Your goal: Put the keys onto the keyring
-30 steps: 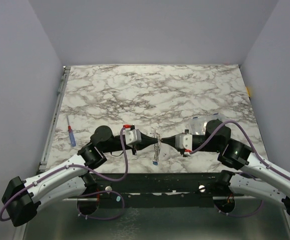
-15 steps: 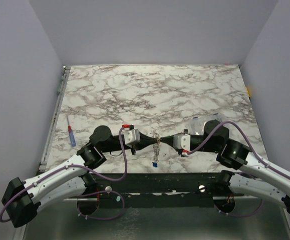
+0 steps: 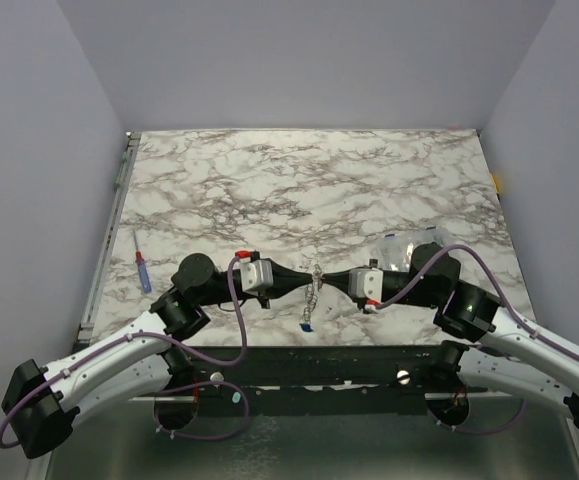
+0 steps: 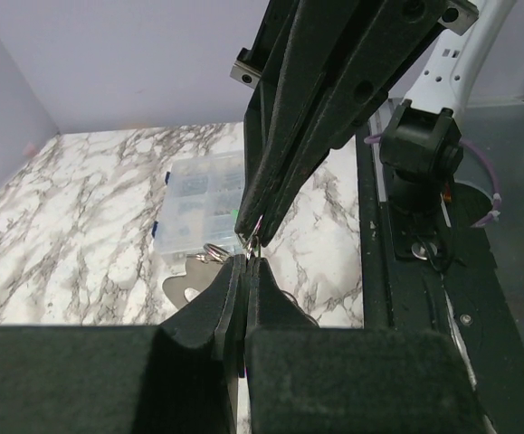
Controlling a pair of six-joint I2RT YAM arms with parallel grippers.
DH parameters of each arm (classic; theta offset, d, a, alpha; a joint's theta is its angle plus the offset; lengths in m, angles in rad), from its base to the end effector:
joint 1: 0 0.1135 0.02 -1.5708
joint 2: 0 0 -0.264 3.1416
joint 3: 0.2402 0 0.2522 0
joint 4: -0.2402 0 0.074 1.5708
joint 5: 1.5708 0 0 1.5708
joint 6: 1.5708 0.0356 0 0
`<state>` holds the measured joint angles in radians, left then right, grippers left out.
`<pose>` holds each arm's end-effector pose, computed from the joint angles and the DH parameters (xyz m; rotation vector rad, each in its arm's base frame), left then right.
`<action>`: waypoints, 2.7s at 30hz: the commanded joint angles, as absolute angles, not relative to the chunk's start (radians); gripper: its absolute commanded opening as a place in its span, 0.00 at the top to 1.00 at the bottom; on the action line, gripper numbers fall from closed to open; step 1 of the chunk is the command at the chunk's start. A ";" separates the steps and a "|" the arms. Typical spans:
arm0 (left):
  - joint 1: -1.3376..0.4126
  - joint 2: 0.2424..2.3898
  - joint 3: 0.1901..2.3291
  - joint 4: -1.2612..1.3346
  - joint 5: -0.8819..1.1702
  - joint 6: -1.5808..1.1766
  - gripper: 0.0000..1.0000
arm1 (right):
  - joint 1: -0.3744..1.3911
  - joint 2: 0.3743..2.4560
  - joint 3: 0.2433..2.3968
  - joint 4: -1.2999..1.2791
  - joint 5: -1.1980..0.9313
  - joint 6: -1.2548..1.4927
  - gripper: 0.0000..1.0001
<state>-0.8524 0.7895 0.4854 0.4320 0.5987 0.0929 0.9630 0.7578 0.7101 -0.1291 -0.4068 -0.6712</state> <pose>0.1089 -0.1550 0.2980 1.1258 1.0715 -1.0384 0.0917 0.1565 0.3244 -1.4754 0.9724 0.5673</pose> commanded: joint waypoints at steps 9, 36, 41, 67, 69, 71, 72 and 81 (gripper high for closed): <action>-0.849 0.773 0.481 0.496 0.588 0.078 1.00 | 0.973 0.757 0.697 -0.099 -0.423 -0.634 0.99; -0.849 0.757 0.454 0.574 0.536 0.046 1.00 | 0.973 0.783 0.753 -0.049 -0.481 -0.504 0.66; -0.849 0.747 0.453 0.577 0.529 0.047 1.00 | 0.973 0.772 0.762 -0.047 -0.480 -0.486 0.61; -0.849 0.674 0.421 0.640 0.500 0.030 1.00 | 0.973 0.834 0.813 0.038 -0.422 -0.193 0.55; -0.849 0.670 0.416 0.647 0.488 0.027 1.00 | 0.973 0.844 0.821 0.033 -0.420 -0.180 0.53; -0.848 0.665 0.413 0.650 0.477 0.026 1.00 | 0.973 0.856 0.830 0.029 -0.403 -0.162 0.50; -0.849 0.662 0.412 0.652 0.472 0.026 1.00 | 0.973 0.864 0.834 0.028 -0.389 -0.152 0.49; -0.848 0.642 0.397 0.679 0.447 0.019 1.00 | 0.973 0.877 0.821 0.073 -0.403 -0.105 0.60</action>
